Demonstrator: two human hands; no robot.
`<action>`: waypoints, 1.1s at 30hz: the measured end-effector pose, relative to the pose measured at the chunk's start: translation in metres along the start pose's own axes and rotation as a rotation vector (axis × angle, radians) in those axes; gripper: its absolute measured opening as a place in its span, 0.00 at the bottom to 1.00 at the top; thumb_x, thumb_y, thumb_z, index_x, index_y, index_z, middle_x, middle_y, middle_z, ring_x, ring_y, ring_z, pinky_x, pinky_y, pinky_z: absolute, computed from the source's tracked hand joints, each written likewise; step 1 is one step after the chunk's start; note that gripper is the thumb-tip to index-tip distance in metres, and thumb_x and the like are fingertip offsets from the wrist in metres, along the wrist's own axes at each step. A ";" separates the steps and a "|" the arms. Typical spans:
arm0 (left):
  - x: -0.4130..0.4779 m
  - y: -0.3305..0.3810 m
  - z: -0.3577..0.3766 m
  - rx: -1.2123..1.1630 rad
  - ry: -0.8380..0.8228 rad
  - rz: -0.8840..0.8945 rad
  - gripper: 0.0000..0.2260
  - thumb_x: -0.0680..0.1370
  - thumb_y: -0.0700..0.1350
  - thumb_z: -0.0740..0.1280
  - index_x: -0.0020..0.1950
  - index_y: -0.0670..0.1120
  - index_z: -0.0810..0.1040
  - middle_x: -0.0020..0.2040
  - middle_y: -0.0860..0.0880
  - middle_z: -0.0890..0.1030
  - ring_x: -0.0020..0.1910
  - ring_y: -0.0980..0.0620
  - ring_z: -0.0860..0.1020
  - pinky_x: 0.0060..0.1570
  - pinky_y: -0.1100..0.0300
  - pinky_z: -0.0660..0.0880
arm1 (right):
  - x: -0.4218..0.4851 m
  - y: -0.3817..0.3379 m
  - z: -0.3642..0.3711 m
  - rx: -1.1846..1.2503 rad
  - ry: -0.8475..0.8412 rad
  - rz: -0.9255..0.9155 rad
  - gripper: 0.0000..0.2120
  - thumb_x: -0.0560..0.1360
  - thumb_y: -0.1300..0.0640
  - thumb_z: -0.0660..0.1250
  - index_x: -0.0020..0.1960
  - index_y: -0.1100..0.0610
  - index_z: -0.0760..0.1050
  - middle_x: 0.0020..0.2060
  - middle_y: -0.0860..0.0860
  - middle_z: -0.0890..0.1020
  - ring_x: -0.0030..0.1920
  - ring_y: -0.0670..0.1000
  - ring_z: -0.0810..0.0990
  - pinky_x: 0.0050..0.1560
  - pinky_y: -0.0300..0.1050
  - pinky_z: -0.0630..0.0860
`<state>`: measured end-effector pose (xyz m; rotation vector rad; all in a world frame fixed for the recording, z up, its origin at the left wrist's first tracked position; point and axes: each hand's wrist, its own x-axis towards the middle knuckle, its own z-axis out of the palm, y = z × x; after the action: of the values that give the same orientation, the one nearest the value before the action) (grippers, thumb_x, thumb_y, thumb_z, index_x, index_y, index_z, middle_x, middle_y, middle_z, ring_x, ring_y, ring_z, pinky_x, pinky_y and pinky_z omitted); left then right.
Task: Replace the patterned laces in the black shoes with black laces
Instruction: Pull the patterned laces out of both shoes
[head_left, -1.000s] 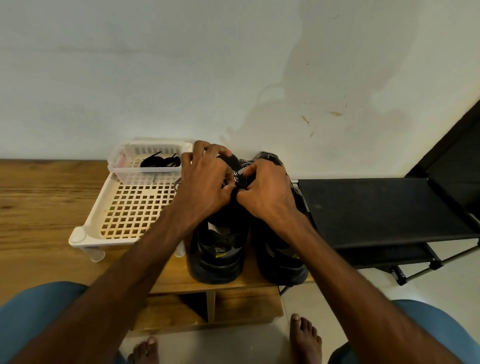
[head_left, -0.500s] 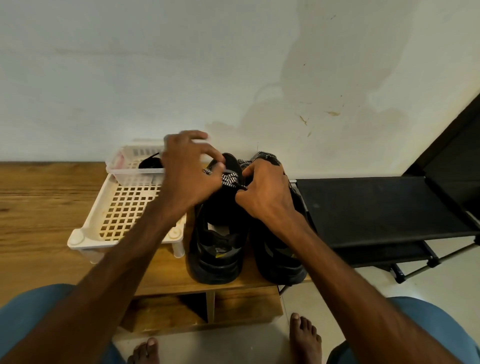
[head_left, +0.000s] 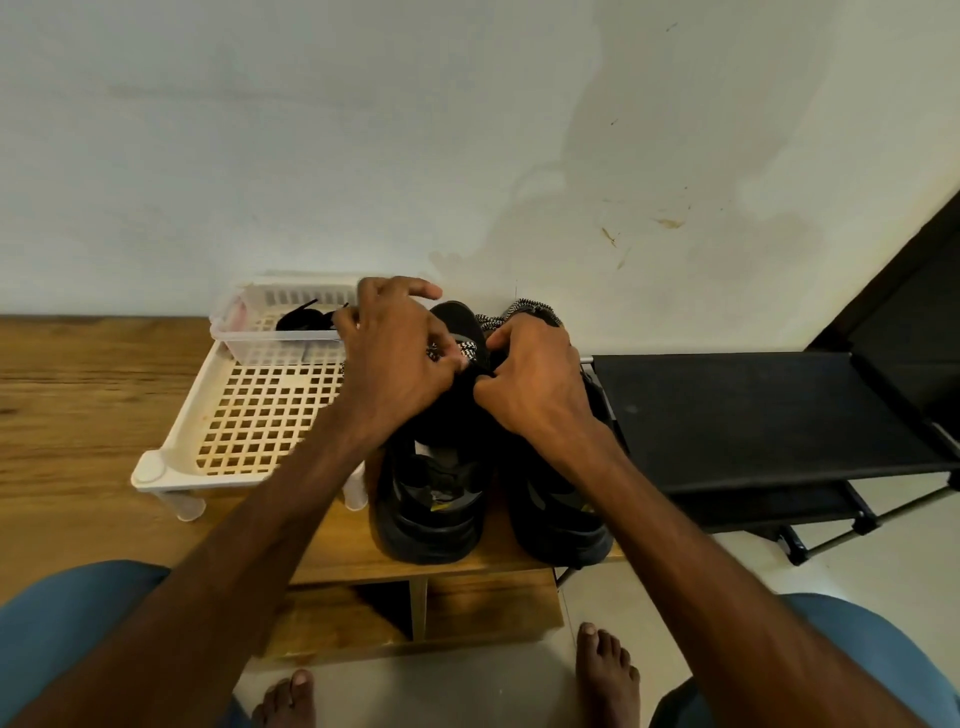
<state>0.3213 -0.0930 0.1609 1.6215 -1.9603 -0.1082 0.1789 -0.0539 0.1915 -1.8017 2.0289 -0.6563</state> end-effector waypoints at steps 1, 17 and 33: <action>0.002 -0.002 -0.005 -0.039 0.041 -0.047 0.03 0.69 0.53 0.78 0.40 0.57 0.86 0.67 0.60 0.74 0.69 0.50 0.64 0.60 0.49 0.60 | 0.000 0.000 0.001 -0.001 0.002 -0.001 0.20 0.71 0.60 0.76 0.62 0.56 0.78 0.48 0.52 0.83 0.48 0.51 0.82 0.45 0.40 0.75; 0.019 -0.043 -0.029 -0.378 0.512 -0.449 0.10 0.73 0.56 0.73 0.45 0.50 0.87 0.54 0.52 0.86 0.61 0.47 0.79 0.61 0.50 0.74 | 0.002 0.004 0.003 -0.047 0.004 -0.005 0.17 0.70 0.61 0.76 0.58 0.57 0.80 0.44 0.51 0.83 0.46 0.50 0.82 0.43 0.38 0.73; -0.015 0.019 -0.008 0.119 -0.039 -0.223 0.11 0.73 0.49 0.76 0.51 0.46 0.80 0.47 0.46 0.82 0.50 0.43 0.81 0.46 0.51 0.74 | -0.003 -0.007 0.005 -0.102 0.032 -0.116 0.08 0.74 0.54 0.76 0.52 0.52 0.85 0.47 0.52 0.85 0.48 0.53 0.84 0.50 0.47 0.82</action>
<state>0.3101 -0.0717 0.1694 1.9262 -1.8393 -0.1128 0.1878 -0.0517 0.1915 -1.9916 2.0237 -0.6286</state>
